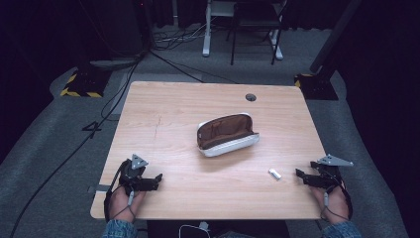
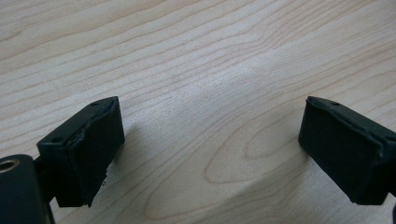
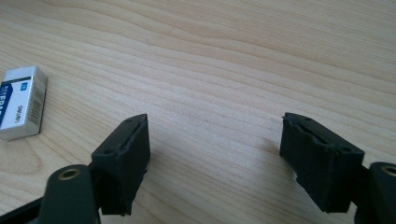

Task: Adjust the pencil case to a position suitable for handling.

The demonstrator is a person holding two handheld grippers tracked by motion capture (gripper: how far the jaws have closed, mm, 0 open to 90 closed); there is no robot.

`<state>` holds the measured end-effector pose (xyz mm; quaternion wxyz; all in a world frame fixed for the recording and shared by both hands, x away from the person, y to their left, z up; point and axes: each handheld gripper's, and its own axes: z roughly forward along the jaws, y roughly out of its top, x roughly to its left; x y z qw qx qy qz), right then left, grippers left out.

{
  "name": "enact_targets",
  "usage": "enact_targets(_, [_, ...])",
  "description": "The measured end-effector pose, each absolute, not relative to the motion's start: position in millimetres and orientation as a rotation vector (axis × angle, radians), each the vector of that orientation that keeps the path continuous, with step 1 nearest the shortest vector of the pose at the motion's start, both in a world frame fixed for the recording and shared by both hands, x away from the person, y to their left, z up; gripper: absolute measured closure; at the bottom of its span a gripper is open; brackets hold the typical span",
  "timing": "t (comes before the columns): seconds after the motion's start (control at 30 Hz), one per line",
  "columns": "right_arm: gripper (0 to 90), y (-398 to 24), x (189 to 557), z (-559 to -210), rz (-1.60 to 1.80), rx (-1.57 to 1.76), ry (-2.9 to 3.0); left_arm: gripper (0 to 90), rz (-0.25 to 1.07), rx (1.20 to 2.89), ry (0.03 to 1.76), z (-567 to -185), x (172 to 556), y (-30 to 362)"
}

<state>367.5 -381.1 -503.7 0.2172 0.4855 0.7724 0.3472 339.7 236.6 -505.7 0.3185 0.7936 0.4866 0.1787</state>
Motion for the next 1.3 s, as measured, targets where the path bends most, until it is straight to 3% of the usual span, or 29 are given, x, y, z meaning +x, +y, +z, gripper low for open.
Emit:
enact_targets(0.17, [25.9,-381,367,-504,0.964,1.341,2.138,7.4,0.469,2.091,1.275,-506,339,237])
enact_targets(0.27, [35.3,-382,365,-502,0.953,1.363,2.123,7.6,0.471,2.09,1.27,-506,338,237])
enact_targets(0.4, [41.0,-382,361,-499,0.935,1.383,2.128,7.6,0.47,2.092,1.269,-506,338,237])
enact_targets(0.9, [41.8,-378,331,-473,1.043,1.39,2.093,7.8,0.468,2.088,1.269,-506,343,235])
enact_targets(1.3, [41.4,-349,300,-450,1.117,1.313,2.143,13.3,0.473,2.077,1.267,-505,345,236])
